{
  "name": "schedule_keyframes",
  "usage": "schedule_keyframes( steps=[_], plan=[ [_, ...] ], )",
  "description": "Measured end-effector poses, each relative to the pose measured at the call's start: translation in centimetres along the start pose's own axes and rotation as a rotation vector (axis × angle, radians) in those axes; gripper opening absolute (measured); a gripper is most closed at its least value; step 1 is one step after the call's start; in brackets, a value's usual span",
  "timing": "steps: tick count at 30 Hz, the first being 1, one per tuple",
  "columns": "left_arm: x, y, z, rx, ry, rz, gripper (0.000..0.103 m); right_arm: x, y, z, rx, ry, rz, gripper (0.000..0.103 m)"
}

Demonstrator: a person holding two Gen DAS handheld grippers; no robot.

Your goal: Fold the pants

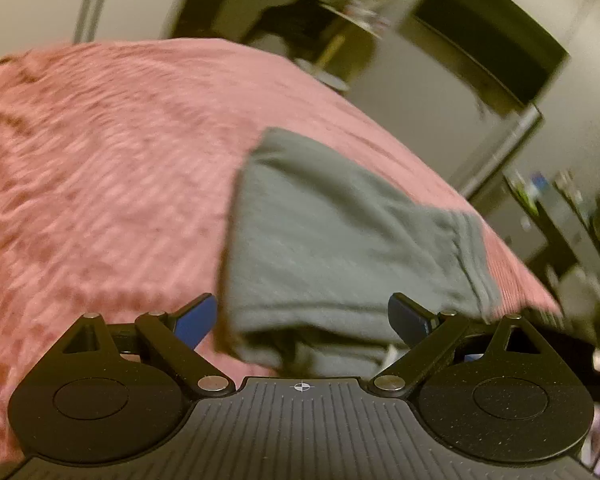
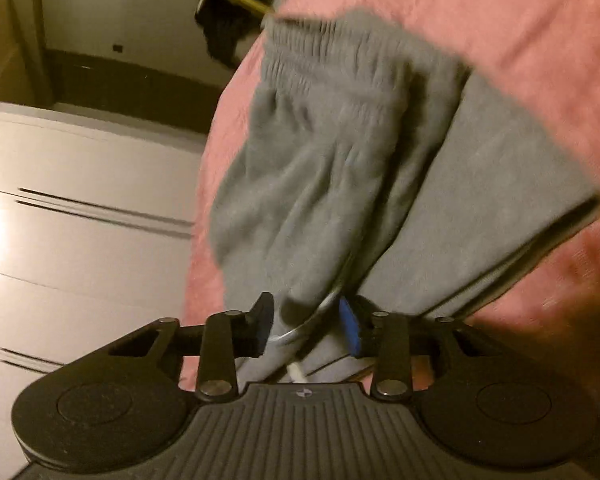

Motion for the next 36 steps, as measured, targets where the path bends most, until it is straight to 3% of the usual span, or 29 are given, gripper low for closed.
schedule_keyframes(
  steps=[4, 7, 9, 15, 20, 23, 24, 29, 32, 34, 36],
  plan=[
    [-1.3, -1.4, -3.1, -0.137, -0.053, 0.083, 0.096, -0.7, 0.4, 0.9, 0.023, 0.038, -0.006, 0.023],
    [-2.7, -2.3, -3.9, -0.175, -0.073, 0.149, 0.094, -1.9, 1.0, 1.2, 0.015, 0.044, 0.027, 0.025],
    [-3.7, -2.7, -4.2, -0.167, -0.105, 0.192, 0.09, -2.2, 1.2, 1.8, 0.045, 0.044, 0.01, 0.013],
    [-6.2, -4.6, -4.8, -0.181, -0.112, 0.278, 0.066, -0.5, 1.2, 3.5, 0.143, 0.098, -0.067, 0.009],
    [-8.2, -5.3, -4.1, -0.173, -0.057, 0.318, 0.034, -0.3, 1.1, 3.5, 0.143, 0.107, -0.078, 0.009],
    [-8.4, -5.0, -3.6, -0.153, -0.063, 0.322, 0.015, 0.5, 0.9, 3.1, 0.147, 0.109, -0.083, 0.009],
    [-8.3, -4.8, -3.3, -0.132, -0.073, 0.318, 0.013, 0.7, 1.0, 3.2, 0.149, 0.113, -0.086, 0.009],
    [-6.4, -3.5, -3.3, -0.039, -0.163, 0.241, 0.01, 1.5, 0.8, 3.9, 0.166, 0.139, -0.101, 0.009],
    [-5.9, -2.0, -3.9, -0.015, -0.179, 0.191, 0.006, 1.7, 0.7, 4.3, 0.19, 0.151, -0.113, 0.009],
    [-5.6, -1.1, -4.7, -0.027, -0.207, 0.16, 0.006, 1.7, 0.7, 4.3, 0.193, 0.148, -0.115, 0.009],
    [-6.3, -0.7, -5.2, -0.066, -0.179, 0.165, 0.006, 1.6, 0.7, 4.2, 0.193, 0.145, -0.117, 0.009]
  ],
)
Point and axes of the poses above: each gripper's, at about its wrist camera, not at the fingertips, and x roughly against the way its jaws point, z to its left, y to its top, the point moved 4 cm from there along -x, roughly the way its jaws point, and after that the axes turned 13 degrees about -y, right-handed, at the moved point
